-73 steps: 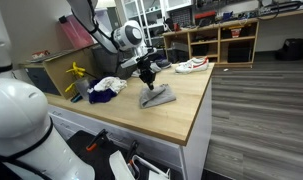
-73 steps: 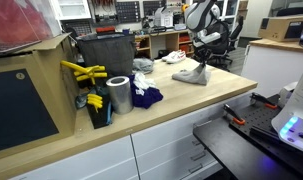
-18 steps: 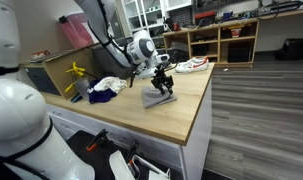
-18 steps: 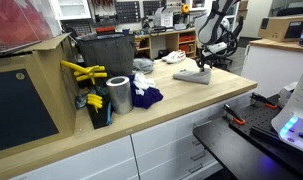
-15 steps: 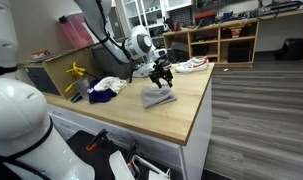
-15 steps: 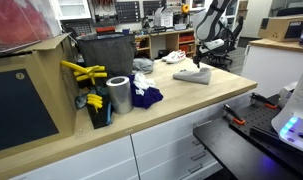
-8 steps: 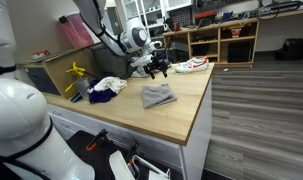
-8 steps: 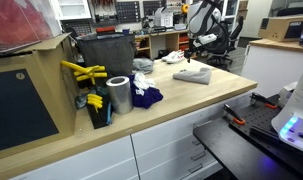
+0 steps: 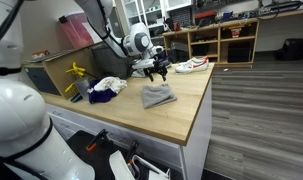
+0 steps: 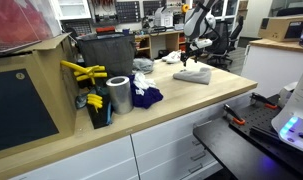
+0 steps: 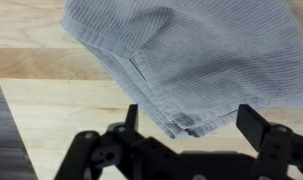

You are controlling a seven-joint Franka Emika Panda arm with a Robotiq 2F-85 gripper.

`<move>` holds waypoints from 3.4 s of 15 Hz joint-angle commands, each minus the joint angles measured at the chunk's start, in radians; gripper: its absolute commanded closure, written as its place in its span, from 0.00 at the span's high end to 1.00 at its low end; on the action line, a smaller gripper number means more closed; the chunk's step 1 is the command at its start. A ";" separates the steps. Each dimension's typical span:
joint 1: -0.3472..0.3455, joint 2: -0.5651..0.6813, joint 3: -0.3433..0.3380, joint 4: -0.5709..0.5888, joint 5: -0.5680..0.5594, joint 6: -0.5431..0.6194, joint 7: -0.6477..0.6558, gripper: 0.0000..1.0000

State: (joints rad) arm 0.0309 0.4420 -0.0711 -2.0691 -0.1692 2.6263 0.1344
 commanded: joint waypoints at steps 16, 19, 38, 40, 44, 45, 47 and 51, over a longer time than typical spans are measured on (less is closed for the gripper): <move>-0.027 0.163 0.025 0.159 0.139 -0.036 -0.017 0.34; -0.025 0.166 0.025 0.159 0.136 -0.035 -0.018 0.12; 0.000 0.191 0.010 0.184 0.106 -0.058 -0.009 0.48; 0.001 0.200 0.011 0.186 0.106 -0.057 -0.010 0.41; 0.006 0.199 0.009 0.190 0.103 -0.060 -0.010 0.09; 0.009 0.193 0.007 0.187 0.101 -0.059 -0.008 0.01; 0.017 0.177 -0.002 0.183 0.089 -0.058 -0.004 0.00; 0.035 0.154 -0.025 0.188 0.051 -0.061 0.004 0.02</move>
State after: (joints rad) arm 0.0408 0.6266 -0.0682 -1.8923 -0.0870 2.6014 0.1344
